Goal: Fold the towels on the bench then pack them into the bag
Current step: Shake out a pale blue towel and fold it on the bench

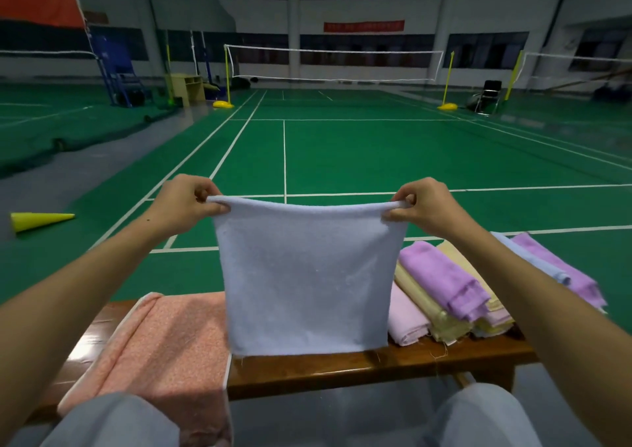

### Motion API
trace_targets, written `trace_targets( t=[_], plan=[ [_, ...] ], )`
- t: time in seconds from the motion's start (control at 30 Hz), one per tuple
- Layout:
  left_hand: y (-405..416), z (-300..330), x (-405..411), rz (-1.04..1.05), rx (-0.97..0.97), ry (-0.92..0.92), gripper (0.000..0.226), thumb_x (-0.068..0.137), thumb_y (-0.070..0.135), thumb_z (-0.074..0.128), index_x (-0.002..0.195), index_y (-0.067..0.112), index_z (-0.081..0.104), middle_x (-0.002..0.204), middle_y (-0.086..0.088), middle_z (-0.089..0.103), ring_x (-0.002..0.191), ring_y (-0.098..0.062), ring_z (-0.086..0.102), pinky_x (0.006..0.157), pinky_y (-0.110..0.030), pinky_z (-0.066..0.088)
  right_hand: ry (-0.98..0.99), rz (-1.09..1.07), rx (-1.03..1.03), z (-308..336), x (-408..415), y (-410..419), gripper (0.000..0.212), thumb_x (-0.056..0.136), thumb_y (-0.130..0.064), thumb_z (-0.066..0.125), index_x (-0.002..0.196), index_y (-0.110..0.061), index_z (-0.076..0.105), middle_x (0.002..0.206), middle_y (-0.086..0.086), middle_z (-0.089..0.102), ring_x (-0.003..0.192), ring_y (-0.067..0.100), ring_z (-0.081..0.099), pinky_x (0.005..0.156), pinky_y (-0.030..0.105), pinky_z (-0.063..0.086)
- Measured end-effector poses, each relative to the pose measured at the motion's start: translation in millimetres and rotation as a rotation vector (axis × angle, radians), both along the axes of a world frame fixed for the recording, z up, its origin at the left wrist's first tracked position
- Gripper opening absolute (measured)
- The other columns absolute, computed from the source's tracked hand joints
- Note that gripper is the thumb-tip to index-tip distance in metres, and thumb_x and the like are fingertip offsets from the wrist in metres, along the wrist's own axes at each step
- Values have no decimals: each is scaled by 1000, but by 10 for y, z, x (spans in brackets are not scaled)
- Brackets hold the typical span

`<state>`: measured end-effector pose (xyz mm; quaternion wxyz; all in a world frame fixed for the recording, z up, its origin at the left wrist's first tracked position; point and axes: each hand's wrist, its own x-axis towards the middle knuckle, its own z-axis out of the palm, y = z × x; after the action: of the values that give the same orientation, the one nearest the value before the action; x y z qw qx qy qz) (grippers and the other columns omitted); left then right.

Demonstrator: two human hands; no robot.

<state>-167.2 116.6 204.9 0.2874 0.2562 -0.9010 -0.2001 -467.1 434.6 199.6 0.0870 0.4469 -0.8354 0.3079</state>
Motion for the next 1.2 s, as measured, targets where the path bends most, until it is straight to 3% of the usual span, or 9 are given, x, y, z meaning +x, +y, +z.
trace_targets(
  t=[0.17, 0.27, 0.37, 0.5, 0.63, 0.73, 1.0, 1.1, 1.2],
  plan=[
    [93, 25, 125, -125, 216, 194, 16, 92, 18, 79, 88, 7, 68, 82, -16, 70, 72, -18, 63, 67, -32, 55, -11, 46, -103, -46, 32, 105, 26, 90, -36, 80, 82, -15, 68, 86, 12, 64, 87, 27, 57, 71, 37, 42],
    [243, 12, 212, -188, 401, 342, 14, 93, 15, 76, 91, 4, 67, 82, -6, 75, 75, -9, 70, 68, -24, 61, -305, 14, -320, -142, 192, 152, 31, 96, -38, 74, 81, -14, 61, 79, 6, 62, 73, 20, 55, 72, 52, 56],
    [417, 15, 317, -206, 468, 455, 9, 90, 13, 78, 92, 7, 71, 77, 4, 76, 72, -8, 70, 65, -21, 60, -429, -5, -476, -239, 366, 232, 35, 95, -44, 74, 81, -15, 61, 77, 2, 57, 73, 19, 54, 74, 60, 58],
    [543, 17, 511, -243, 507, 518, 11, 88, 12, 78, 97, 7, 75, 83, -2, 77, 73, -11, 70, 67, -23, 61, -413, 9, -593, -232, 536, 408, 55, 83, -55, 81, 79, -4, 61, 69, 1, 52, 67, 17, 47, 61, 45, 49],
    [585, 45, 622, -294, 555, 574, 10, 87, 15, 76, 95, 10, 77, 85, -3, 77, 74, -13, 71, 69, -22, 61, -396, 32, -646, -149, 649, 491, 50, 85, -45, 85, 81, 0, 63, 73, 4, 59, 66, 13, 51, 59, 31, 44],
    [521, -1, 589, -282, 602, 575, 9, 86, 18, 76, 92, 11, 77, 82, -1, 76, 71, -11, 69, 66, -20, 59, -426, 9, -635, -170, 610, 394, 40, 84, -40, 86, 84, -5, 68, 76, 1, 66, 65, 7, 55, 58, 22, 45],
    [-231, -1023, 10, -25, 571, 310, 12, 92, 14, 78, 90, 4, 73, 70, -1, 73, 60, -14, 63, 51, -26, 57, -579, -131, -380, -1181, 13, -535, 4, 95, -18, 73, 93, -15, 73, 90, 4, 75, 77, 15, 66, 72, 30, 52],
    [-604, -1624, -307, 78, 563, 188, 13, 94, 16, 77, 85, 8, 72, 67, -3, 69, 61, -21, 60, 51, -28, 55, -558, -174, -199, -1722, -278, -981, 6, 93, -18, 71, 87, -18, 72, 86, 3, 72, 79, 21, 64, 73, 32, 47],
    [-936, -2160, -607, 170, 592, 76, 15, 94, 18, 77, 84, 7, 72, 73, -11, 68, 64, -23, 59, 56, -34, 56, -497, -209, -33, -2125, -470, -1369, 14, 96, -17, 67, 99, -5, 73, 95, 8, 72, 86, 23, 61, 72, 30, 41]
  ],
)
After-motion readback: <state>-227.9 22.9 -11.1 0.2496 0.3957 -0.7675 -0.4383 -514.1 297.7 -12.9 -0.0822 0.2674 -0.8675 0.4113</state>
